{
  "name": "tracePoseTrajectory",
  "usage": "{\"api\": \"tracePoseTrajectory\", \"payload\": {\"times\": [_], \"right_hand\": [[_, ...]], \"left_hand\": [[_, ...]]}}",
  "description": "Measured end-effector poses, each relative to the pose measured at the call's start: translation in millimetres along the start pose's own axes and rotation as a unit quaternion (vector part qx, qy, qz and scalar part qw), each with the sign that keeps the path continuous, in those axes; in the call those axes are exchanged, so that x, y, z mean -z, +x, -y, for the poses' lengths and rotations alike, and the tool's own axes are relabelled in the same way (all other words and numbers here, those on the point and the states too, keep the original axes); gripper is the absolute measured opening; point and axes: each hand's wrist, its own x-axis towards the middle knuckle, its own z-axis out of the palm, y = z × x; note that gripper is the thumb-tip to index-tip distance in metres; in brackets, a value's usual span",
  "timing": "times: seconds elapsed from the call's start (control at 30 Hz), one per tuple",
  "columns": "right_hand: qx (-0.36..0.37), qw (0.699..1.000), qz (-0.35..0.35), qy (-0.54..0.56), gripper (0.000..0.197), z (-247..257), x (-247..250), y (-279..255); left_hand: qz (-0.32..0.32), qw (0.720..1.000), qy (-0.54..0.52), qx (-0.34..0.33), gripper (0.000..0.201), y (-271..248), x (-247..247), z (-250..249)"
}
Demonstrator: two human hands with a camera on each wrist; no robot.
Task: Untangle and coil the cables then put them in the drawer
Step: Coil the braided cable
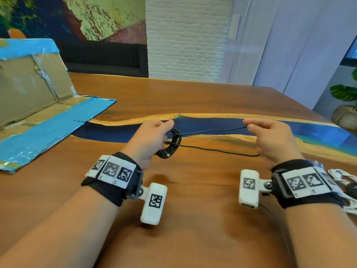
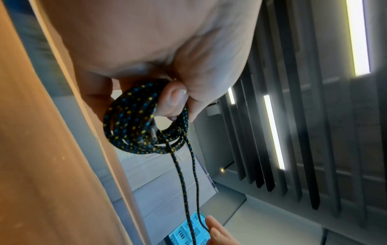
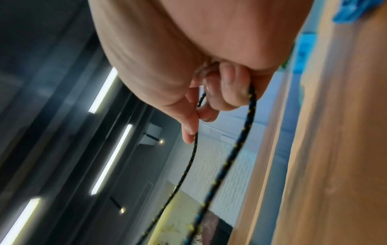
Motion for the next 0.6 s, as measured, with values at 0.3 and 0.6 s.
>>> {"api": "tracePoseTrajectory", "payload": {"times": [0.3,0.6], "right_hand": [[0.088,0.990,-0.022,-0.108,0.023,6.1,-3.4,-2.7],[0.084,0.948,0.109,-0.287,0.016,5.4,-13.0,-13.5]], "left_hand": [[-0.030,0.996,0.064,-0.048,0.035,2.7,-0.1,2.1],[0.009,0.992,0.024,-0.125,0.028,-6.9,0.4,-12.4]]}}
